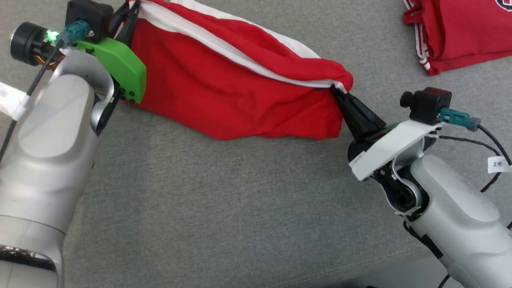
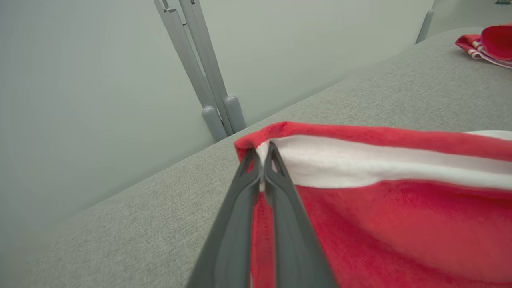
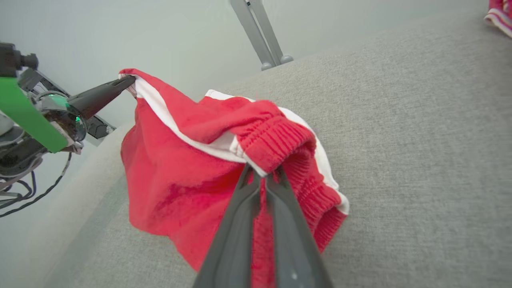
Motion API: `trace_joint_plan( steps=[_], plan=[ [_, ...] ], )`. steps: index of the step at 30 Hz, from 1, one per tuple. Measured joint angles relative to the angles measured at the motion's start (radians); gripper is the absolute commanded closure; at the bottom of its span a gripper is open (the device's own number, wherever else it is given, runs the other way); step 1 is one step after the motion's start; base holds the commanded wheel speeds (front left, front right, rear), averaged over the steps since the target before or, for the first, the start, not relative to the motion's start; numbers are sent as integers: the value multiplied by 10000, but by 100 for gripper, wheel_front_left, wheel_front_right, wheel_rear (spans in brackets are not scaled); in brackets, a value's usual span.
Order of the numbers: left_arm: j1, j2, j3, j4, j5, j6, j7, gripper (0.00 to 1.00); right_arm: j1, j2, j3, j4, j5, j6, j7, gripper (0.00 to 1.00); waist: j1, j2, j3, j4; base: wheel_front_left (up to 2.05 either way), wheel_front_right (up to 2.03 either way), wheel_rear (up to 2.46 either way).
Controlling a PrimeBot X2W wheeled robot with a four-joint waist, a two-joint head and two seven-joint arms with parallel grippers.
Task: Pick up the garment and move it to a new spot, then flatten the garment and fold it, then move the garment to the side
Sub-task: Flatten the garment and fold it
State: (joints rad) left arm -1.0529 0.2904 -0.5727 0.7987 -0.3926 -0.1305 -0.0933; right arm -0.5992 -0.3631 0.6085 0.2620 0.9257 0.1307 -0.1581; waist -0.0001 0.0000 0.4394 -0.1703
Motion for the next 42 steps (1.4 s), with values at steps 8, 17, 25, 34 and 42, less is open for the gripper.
trace_joint_plan(
  steps=[8, 17, 25, 34, 42],
  plan=[
    [-1157, 453, -1034, 1273, -589, -4, -468, 100, -905, 642, 182, 988, -238, 0, -297, 100, 2, 1, 773, -718, 0, 0, 0],
    [-1508, 598, -1908, 1885, -1540, -8, -1298, 0, -852, 527, 299, 880, -345, 0, -732, 0, 2, 0, 923, -1137, 0, 0, 0],
    [-1614, 997, -2199, 1808, -2255, -8, -1605, 0, 601, 374, -825, -144, -1323, 0, -1005, 0, 2, 0, 355, -1061, 0, 0, 0],
    [-1395, 1532, -3033, 1517, -2993, -8, -1521, 0, 2918, 1200, -2598, -1453, -2744, 0, -1034, 0, 1, 0, -129, -999, 0, 0, 0],
    [-944, 2224, -4439, 679, -4272, -8, 153, 0, 3584, 1678, -2840, -1804, -3219, 0, -1034, 0, 1, 0, -141, -1252, 0, 0, 0]
  ],
)
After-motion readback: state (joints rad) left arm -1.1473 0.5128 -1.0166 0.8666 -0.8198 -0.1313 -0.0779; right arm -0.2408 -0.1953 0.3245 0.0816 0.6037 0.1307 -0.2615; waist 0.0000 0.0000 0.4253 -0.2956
